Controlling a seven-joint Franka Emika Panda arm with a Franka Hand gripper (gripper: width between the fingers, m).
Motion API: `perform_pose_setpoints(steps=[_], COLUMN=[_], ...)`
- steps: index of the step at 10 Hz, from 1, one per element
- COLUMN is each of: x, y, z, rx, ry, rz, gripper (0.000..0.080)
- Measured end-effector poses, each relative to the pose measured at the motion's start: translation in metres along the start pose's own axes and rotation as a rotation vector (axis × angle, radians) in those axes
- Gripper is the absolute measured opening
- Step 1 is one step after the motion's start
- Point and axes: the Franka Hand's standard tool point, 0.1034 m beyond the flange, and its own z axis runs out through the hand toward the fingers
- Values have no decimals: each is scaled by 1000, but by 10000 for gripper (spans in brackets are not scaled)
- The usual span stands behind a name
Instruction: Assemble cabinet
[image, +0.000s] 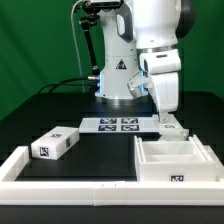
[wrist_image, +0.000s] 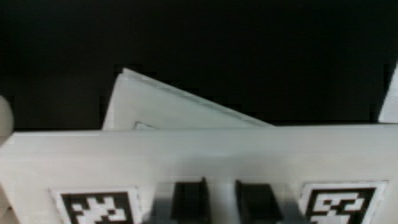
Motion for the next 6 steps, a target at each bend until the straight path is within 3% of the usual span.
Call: perform_pose_setpoints(steps=[3,6], x=[3,16], y=[2,19], z=[3,3], rx=[2,-14], ry=[5,18], rz=[33,98], gripper=[69,69])
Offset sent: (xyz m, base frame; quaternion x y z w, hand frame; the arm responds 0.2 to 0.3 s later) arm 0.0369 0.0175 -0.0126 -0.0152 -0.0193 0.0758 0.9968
